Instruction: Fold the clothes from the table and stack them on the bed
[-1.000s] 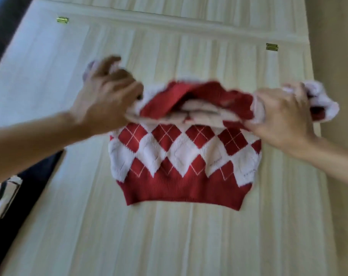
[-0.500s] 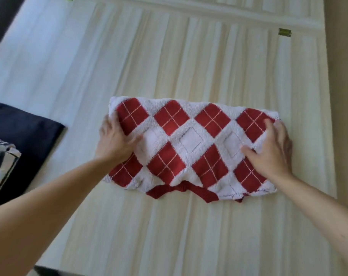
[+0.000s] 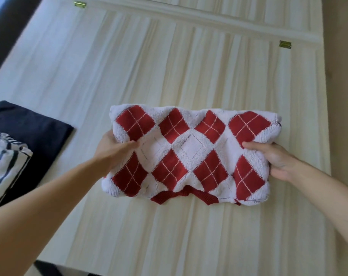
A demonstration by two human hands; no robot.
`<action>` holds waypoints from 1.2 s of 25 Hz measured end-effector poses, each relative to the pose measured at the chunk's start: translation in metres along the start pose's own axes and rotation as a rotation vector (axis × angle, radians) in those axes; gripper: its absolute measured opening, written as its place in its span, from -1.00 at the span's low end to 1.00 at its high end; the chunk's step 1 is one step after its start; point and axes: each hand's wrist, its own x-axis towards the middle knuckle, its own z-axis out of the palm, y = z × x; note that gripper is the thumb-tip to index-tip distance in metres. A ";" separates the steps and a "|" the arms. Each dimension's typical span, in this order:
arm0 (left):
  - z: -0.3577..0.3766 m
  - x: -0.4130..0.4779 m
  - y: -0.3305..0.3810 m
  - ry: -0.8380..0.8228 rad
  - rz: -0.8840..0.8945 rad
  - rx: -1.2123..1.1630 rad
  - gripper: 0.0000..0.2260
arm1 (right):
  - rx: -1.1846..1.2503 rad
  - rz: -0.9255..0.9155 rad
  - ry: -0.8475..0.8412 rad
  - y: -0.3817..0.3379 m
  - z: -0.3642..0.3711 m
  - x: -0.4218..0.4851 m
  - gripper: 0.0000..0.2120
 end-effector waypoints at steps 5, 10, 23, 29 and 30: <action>-0.046 -0.072 -0.004 0.173 0.146 -0.191 -0.64 | -0.082 -0.245 0.039 -0.051 0.076 -0.050 -0.70; -0.172 -0.148 -0.038 0.445 0.046 -0.432 -0.67 | -0.278 -0.381 -0.096 -0.122 0.227 -0.088 -0.70; -0.377 -0.125 -0.260 0.796 -0.447 -0.062 -0.13 | -1.379 -0.791 0.051 -0.119 0.607 -0.005 0.05; -0.338 -0.072 -0.263 0.254 -0.246 0.463 -0.07 | -1.681 -0.699 -0.464 -0.011 0.621 0.027 0.03; -0.336 -0.070 -0.264 0.274 -0.256 0.492 -0.11 | -1.658 -0.737 -0.455 -0.013 0.620 0.025 -0.01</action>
